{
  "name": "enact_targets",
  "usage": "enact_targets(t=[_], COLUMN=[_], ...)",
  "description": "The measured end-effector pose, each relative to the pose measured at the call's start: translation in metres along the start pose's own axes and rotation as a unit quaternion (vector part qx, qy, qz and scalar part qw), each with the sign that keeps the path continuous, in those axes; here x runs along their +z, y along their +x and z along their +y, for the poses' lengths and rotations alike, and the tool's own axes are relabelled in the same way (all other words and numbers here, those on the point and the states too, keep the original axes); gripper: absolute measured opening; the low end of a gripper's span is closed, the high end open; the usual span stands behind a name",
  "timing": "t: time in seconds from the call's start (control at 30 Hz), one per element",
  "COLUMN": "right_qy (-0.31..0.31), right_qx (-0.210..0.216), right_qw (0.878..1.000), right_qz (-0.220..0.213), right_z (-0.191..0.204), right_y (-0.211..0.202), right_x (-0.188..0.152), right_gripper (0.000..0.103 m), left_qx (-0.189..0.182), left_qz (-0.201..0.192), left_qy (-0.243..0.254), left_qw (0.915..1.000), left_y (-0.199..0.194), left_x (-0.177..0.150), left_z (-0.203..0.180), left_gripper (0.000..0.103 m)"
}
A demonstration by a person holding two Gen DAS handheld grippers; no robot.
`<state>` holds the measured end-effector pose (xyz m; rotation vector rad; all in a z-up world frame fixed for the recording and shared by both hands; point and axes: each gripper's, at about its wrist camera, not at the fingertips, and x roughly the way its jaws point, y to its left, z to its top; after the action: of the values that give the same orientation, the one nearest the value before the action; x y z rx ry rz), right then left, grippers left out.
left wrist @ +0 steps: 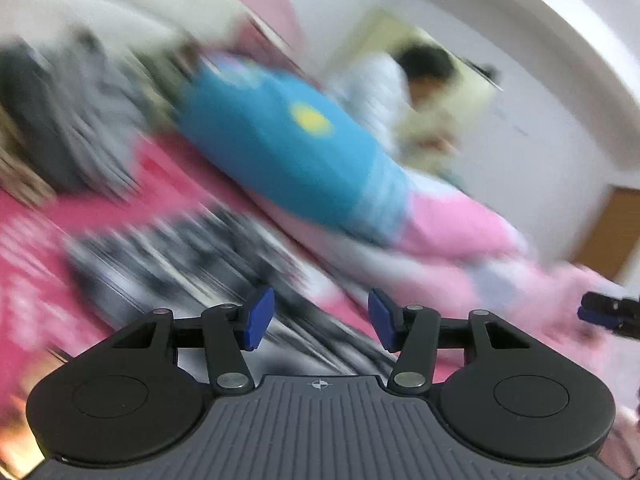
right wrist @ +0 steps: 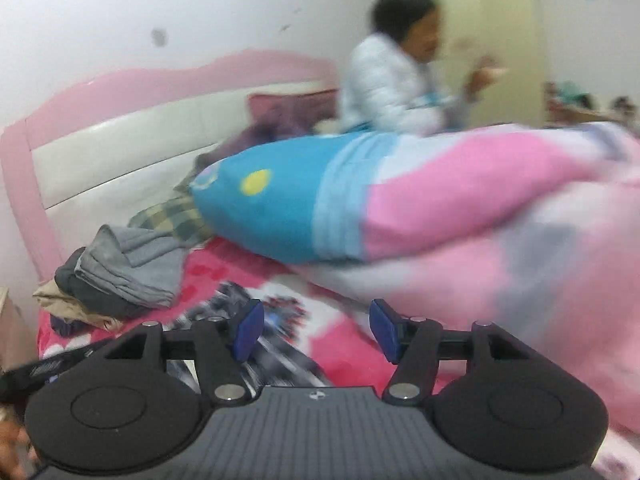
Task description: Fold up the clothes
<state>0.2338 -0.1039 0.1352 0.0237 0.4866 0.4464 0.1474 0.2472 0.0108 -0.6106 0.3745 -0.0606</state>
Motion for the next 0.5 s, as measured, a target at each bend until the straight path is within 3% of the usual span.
enact_targets(t=[0.1,0.17,0.27,0.43,0.5], right_qy=[0.028,0.053,0.089,0.187,0.230], right_qx=[-0.034,-0.048,-0.059,-0.077,-0.081], right_qw=[0.999,0.997,0.993,0.975,0.965], right_qz=[-0.004,0.008,0.041,0.094,0.094], right_z=[-0.016,-0.024,-0.039,-0.079,-0.100], right_y=[-0.071,-0.092,-0.092,-0.042,-0.019], right_x=[-0.032,-0.058,-0.100,-0.142,-0.149], right_gripper=[0.069,0.069,0.070,0.071,0.071], left_qx=[-0.071,-0.083,-0.073,-0.066,-0.063], left_qz=[0.093,0.136,0.149,0.152,0.153], left_qy=[0.008,0.029,0.058,0.026,0.012], left_qw=[0.9931,0.9868,0.9845,0.9859,0.9862], left_y=[0.026,0.044,0.063,0.080,0.086], left_x=[-0.024,-0.050,-0.080,-0.089,-0.091], left_z=[-0.021,-0.033,-0.040,-0.026,-0.020], left_gripper=[0.052,0.052,0.052,0.052,0.052])
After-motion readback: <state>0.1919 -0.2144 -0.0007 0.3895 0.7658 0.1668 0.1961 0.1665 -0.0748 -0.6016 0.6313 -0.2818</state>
